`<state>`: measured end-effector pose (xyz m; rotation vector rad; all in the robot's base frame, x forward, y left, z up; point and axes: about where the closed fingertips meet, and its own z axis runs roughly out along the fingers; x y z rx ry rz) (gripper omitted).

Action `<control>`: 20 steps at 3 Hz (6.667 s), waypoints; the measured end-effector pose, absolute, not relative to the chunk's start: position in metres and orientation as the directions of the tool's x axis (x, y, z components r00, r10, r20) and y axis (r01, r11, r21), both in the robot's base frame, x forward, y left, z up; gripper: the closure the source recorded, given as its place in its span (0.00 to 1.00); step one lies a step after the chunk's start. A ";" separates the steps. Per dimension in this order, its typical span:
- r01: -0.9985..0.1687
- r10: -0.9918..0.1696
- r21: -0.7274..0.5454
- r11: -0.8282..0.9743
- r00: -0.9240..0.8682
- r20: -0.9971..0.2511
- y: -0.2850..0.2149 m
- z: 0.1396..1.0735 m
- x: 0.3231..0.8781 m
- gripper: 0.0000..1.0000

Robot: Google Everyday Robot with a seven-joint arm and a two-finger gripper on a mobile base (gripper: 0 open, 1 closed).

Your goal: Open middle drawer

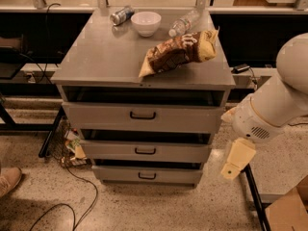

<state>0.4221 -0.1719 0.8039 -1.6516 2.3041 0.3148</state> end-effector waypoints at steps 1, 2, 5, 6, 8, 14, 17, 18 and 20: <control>-0.948 -0.885 0.010 0.319 -0.302 -0.356 -0.172 0.804 0.422 0.00; -0.954 -0.887 0.044 0.296 -0.291 -0.359 -0.173 0.758 0.426 0.00; -0.981 -0.913 -0.017 0.195 -0.175 -0.369 -0.160 0.611 0.461 0.00; -0.980 -0.929 -0.064 0.190 -0.158 -0.334 -0.167 0.578 0.477 0.00; -0.970 -0.954 -0.135 0.203 -0.164 -0.251 -0.173 0.476 0.556 0.00; -0.969 -0.948 -0.205 0.134 -0.066 -0.311 -0.132 0.404 0.651 0.03; -0.972 -0.940 -0.183 0.147 -0.079 -0.333 -0.131 0.403 0.662 0.72; -0.972 -0.940 -0.183 0.147 -0.079 -0.333 -0.131 0.406 0.662 0.95; -0.970 -0.936 -0.192 0.148 -0.075 -0.343 -0.134 0.403 0.637 1.00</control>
Offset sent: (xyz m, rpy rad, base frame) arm 0.0119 -0.0044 -0.1169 0.0401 0.0812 0.0578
